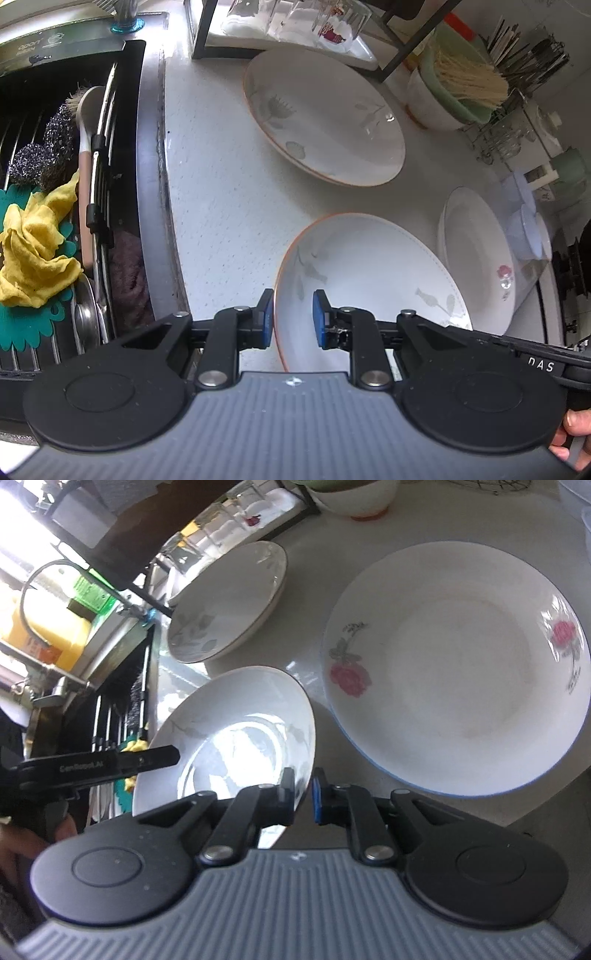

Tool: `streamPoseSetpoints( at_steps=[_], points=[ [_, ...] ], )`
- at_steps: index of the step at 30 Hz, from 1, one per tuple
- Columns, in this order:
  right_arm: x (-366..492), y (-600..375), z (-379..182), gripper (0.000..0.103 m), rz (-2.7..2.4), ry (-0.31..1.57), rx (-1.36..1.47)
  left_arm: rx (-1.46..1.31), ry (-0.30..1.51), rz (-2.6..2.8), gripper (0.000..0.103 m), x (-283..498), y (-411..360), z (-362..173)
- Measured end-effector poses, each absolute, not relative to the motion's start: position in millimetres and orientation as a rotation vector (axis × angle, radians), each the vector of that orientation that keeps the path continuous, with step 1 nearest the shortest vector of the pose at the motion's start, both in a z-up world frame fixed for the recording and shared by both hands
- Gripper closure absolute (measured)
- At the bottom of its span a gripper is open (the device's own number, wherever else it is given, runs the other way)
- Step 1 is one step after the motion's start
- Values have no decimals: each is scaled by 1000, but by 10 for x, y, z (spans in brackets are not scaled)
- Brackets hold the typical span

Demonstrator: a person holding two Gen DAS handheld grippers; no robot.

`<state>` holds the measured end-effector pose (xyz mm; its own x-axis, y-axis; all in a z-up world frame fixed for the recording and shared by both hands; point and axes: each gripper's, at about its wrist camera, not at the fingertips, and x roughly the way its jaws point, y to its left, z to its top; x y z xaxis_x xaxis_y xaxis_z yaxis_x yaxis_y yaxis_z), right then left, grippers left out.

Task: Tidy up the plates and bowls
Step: 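Close both grippers on the rim of the leaf-pattern plate, then lift the leaf-pattern plate with both grippers over the pink-rose plate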

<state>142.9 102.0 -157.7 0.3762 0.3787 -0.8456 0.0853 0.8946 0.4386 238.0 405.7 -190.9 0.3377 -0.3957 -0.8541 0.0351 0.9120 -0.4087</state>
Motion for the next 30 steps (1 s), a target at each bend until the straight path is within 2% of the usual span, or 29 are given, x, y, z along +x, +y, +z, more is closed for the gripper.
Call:
streamPoseSetpoints(
  at_steps=[14, 30],
  points=[
    [1397, 736, -1152, 90, 187, 1104, 478, -321, 1150, -371, 78, 2538, 3749, -1450],
    [1480, 0, -1087, 90, 149, 1032, 466, -285, 1149, -378, 78, 2616, 2883, -1440]
  ],
)
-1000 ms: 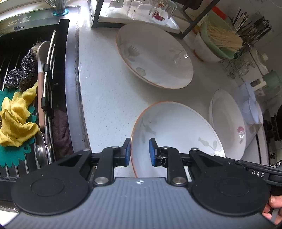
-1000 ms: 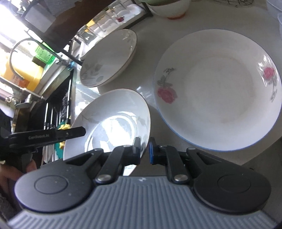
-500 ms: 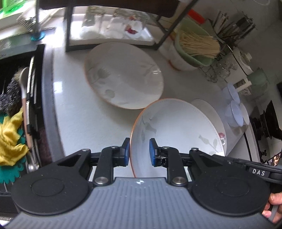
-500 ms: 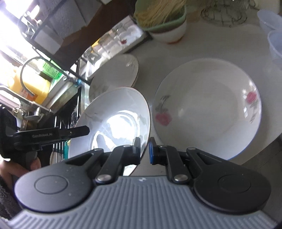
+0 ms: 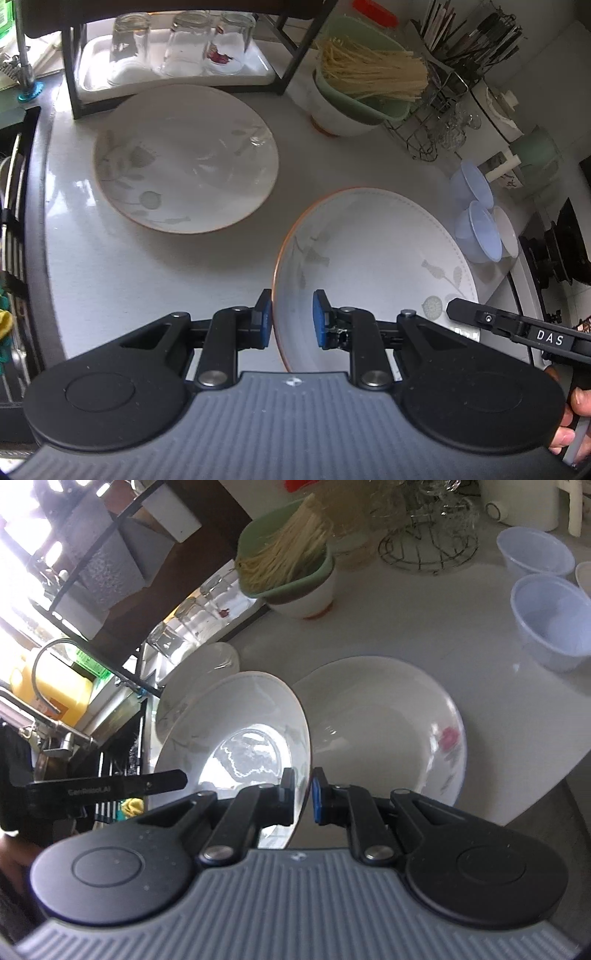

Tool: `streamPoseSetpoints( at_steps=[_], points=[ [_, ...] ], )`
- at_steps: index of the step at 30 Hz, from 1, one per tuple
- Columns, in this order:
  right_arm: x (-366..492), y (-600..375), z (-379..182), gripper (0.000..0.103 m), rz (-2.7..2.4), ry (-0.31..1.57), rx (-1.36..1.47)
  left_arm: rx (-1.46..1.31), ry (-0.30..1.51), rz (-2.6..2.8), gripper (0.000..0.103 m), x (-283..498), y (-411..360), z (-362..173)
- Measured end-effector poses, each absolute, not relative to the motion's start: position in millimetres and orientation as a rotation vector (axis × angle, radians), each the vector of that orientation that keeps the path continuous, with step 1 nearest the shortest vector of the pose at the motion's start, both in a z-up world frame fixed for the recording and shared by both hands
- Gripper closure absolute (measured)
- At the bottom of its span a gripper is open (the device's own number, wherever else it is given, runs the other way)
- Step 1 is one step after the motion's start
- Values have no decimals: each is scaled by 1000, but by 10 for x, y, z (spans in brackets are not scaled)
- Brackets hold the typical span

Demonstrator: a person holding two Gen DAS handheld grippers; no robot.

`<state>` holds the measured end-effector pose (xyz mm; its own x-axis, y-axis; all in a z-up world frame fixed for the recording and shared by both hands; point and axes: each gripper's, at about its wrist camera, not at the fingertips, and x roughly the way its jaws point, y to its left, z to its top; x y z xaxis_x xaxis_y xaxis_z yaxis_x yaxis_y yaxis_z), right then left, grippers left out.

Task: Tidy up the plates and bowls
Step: 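Lift the leaf-pattern plate with both grippers over the pink-rose plate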

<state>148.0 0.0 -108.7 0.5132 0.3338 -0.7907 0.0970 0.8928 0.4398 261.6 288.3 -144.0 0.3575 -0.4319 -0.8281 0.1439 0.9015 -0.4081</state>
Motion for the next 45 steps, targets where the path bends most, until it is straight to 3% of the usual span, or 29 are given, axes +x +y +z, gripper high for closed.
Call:
streamPoseSetpoints(
  at_steps=[19, 45],
  points=[
    [1719, -707, -1486, 90, 265, 1062, 416, -184, 1159, -185, 78, 2718, 2003, -1676],
    [1942, -748, -1721, 90, 333, 1021, 287, -37, 1210, -36, 78, 2865, 1625, -1750]
  ],
)
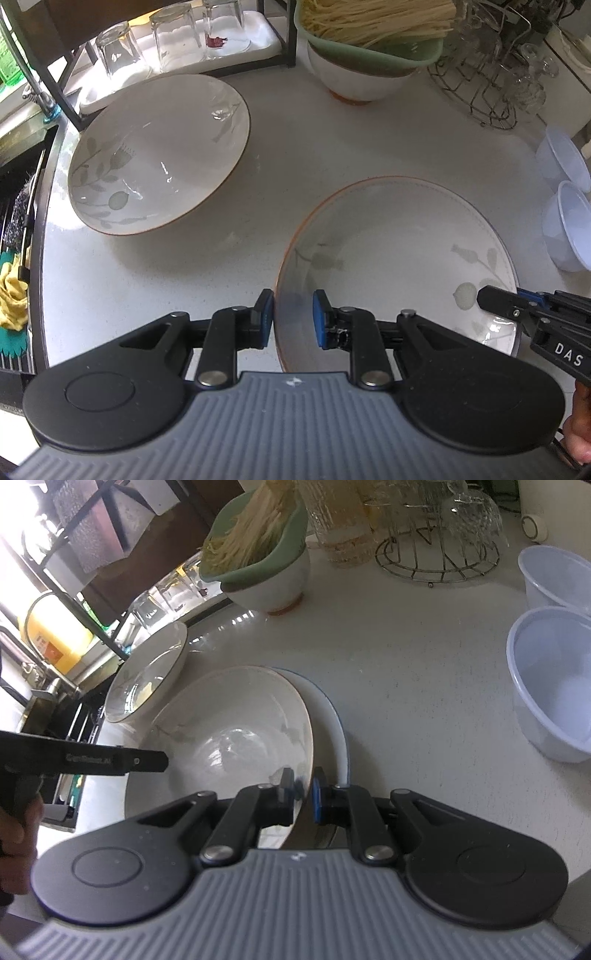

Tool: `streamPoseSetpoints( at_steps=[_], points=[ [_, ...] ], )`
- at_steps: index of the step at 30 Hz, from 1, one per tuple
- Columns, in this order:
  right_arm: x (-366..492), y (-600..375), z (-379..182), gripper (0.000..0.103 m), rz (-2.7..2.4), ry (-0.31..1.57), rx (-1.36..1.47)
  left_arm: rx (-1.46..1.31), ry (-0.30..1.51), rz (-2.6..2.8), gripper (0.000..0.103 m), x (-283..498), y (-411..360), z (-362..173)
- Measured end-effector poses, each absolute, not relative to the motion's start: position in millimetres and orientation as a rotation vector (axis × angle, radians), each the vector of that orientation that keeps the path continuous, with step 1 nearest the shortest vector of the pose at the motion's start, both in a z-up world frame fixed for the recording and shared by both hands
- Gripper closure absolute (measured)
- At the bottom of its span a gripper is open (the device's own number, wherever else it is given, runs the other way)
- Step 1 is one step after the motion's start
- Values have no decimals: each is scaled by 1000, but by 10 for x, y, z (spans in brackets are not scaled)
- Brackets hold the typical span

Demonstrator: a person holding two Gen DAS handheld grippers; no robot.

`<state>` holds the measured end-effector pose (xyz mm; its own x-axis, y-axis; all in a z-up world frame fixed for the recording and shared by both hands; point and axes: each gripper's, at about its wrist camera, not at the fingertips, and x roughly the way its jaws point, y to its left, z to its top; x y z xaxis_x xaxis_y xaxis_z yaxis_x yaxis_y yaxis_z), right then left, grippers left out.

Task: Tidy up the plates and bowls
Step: 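Lift the leaf-pattern plate with both grippers over the pink-rose plate, then lower the leaf plate onto the rose plate and open both grippers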

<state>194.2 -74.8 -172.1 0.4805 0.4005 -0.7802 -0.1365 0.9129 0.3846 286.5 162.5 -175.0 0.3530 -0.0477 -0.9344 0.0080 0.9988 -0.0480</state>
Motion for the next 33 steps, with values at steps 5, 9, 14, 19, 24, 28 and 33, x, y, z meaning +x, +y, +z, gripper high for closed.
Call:
streamPoseSetpoints(
  at_steps=[5, 9, 14, 19, 24, 28, 33],
  points=[
    [1932, -730, -1665, 89, 297, 1014, 287, -121, 1207, -49, 77, 2831, 1753, -1676],
    [1929, -728, -1539, 89, 263, 979, 275, -150, 1199, -65, 77, 2757, 1836, -1604],
    [1890, -756, -1388, 89, 238, 940, 274, -200, 1166, -58, 77, 2655, 1945, -1461],
    [1817, -820, -1192, 89, 243, 900, 273, -229, 1097, -57, 77, 2546, 1975, -1200],
    [1706, -989, -857, 89, 255, 828, 284, -206, 1021, -96, 77, 2349, 1776, -853],
    [1587, -1108, -559, 89, 274, 766, 279, -216, 972, -128, 77, 2135, 1568, -612],
    [1374, -1222, -285, 89, 306, 699, 232, -226, 910, -125, 77, 1867, 1343, -362]
  ],
)
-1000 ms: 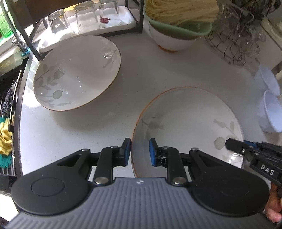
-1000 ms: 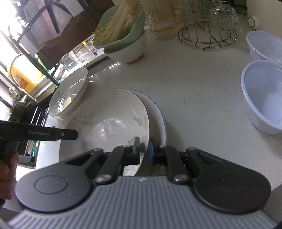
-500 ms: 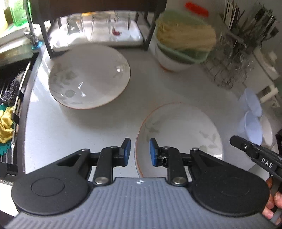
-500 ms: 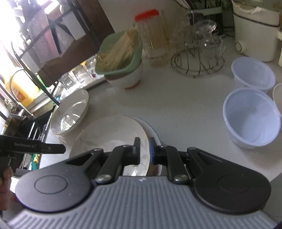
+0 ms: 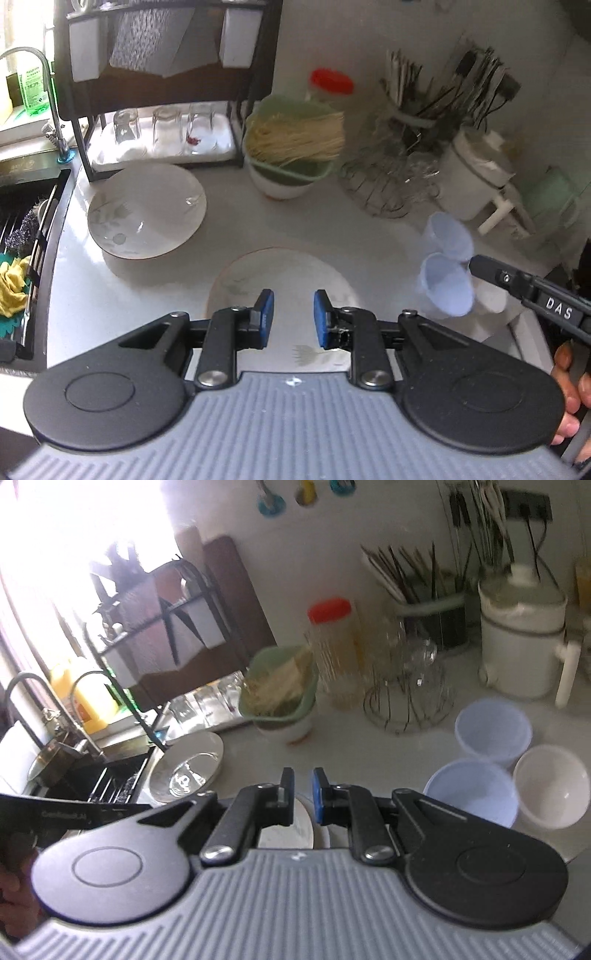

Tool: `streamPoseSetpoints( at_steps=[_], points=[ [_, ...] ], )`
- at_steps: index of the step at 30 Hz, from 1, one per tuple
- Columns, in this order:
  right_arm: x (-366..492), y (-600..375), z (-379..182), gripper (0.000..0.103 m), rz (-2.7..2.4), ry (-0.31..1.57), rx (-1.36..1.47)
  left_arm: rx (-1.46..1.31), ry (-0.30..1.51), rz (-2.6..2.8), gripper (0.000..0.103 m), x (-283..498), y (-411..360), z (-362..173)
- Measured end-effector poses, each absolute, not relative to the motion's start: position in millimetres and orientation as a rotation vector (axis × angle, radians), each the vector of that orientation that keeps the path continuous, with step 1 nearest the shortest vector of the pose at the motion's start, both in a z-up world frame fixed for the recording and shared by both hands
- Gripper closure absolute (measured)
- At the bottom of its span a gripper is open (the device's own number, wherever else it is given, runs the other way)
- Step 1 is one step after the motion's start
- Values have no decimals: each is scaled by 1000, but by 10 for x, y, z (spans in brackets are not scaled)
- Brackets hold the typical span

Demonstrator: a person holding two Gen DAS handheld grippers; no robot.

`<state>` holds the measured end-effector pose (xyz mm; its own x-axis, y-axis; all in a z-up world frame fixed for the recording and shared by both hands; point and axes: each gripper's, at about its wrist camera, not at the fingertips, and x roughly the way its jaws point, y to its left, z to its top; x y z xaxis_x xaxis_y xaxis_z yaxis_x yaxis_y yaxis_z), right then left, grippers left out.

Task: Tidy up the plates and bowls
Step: 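Lower the leaf plate onto the rose plate and open both grippers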

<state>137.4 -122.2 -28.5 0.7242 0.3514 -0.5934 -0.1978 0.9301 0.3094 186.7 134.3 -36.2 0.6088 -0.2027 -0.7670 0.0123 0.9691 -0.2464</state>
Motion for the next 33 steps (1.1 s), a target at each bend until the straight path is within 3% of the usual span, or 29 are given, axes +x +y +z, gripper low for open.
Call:
streamPoseSetpoints(
  at_steps=[14, 33],
  points=[
    [733, -1575, 135, 89, 370, 599, 191, -236, 839, -68, 77, 1229, 894, -138],
    [355, -1841, -1, 89, 421, 614, 174, -247, 833, -26, 77, 735, 497, -246]
  ],
)
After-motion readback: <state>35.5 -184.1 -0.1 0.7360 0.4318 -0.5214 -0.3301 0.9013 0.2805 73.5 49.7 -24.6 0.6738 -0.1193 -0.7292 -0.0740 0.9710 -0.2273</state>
